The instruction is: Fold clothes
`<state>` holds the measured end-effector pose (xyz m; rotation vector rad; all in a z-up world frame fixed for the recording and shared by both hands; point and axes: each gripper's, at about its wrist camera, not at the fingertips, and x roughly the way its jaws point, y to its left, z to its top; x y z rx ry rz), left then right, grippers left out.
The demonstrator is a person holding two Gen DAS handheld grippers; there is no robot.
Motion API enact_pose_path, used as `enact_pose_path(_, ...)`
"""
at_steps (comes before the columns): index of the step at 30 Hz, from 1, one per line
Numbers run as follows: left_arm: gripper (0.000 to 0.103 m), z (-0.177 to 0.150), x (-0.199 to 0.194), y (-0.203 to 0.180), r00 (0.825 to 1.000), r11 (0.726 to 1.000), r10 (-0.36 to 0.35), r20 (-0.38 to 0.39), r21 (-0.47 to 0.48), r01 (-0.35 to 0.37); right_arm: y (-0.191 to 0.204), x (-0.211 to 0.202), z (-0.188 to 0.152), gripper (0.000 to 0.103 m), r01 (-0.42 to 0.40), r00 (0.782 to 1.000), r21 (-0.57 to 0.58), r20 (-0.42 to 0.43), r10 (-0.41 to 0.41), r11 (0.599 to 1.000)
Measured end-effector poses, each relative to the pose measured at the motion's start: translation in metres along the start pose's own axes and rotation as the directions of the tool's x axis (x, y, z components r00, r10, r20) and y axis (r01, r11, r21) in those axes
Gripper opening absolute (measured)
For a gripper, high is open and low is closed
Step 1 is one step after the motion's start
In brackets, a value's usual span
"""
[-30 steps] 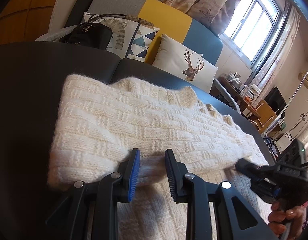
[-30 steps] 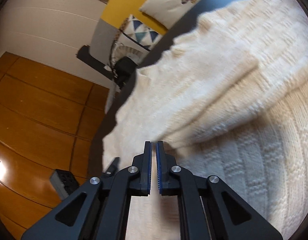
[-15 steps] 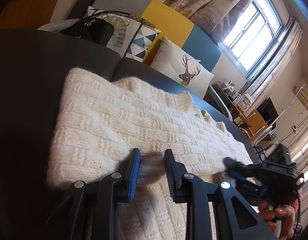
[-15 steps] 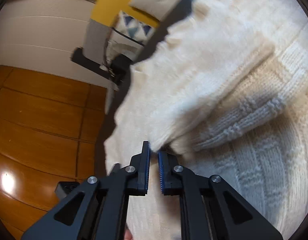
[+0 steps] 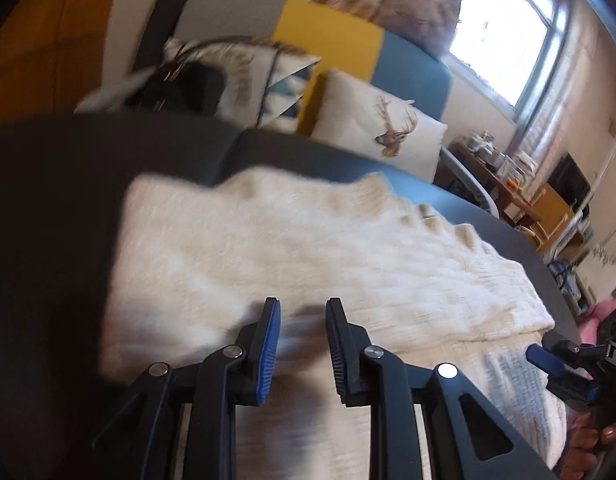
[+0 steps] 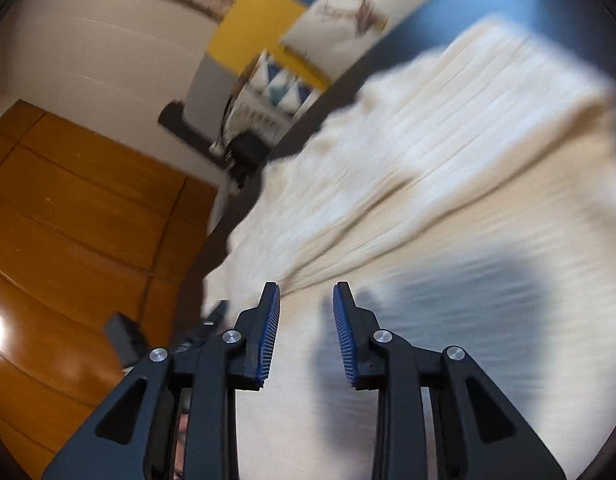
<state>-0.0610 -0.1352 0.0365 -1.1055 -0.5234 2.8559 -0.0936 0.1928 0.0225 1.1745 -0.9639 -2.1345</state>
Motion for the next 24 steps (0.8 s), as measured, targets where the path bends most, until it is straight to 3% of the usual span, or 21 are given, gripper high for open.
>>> enact_pose_path(4,0.024,-0.001,0.022,-0.061,0.998,0.991,-0.033,-0.049,0.128,0.039,-0.034,-0.047,0.015,0.03,0.116,0.988,0.017,0.097,-0.117,0.993)
enact_pose_path(6,0.024,-0.002,0.03,-0.071,0.998,0.987,-0.024,-0.06,0.155,0.033,-0.045,-0.059,0.022,0.016,0.168,0.978,0.015,0.124,-0.169,0.986)
enact_pose_path(7,0.024,-0.003,0.033,-0.074,0.998,0.986,-0.019,-0.063,0.164,0.029,-0.049,-0.063,0.025,0.015,0.183,0.973,0.022,0.135,-0.184,0.983)
enact_pose_path(13,0.025,-0.008,0.051,-0.09,0.997,0.975,0.014,-0.079,0.222,0.004,-0.052,-0.049,0.041,0.014,0.365,0.925,-0.079,0.143,-0.352,0.927)
enact_pose_path(18,0.025,-0.011,0.064,-0.103,0.995,0.964,0.042,-0.088,0.267,-0.017,-0.072,-0.058,0.043,0.0,0.432,0.895,-0.044,0.141,-0.423,0.901)
enact_pose_path(21,0.025,-0.012,0.065,-0.106,0.995,0.959,0.057,-0.08,0.282,-0.032,-0.081,-0.066,0.044,0.0,0.46,0.878,-0.042,0.169,-0.447,0.887)
enact_pose_path(24,0.025,-0.012,0.066,-0.107,0.995,0.957,0.061,-0.077,0.287,-0.036,-0.087,-0.071,0.048,0.0,0.437,0.886,-0.006,0.176,-0.429,0.899)
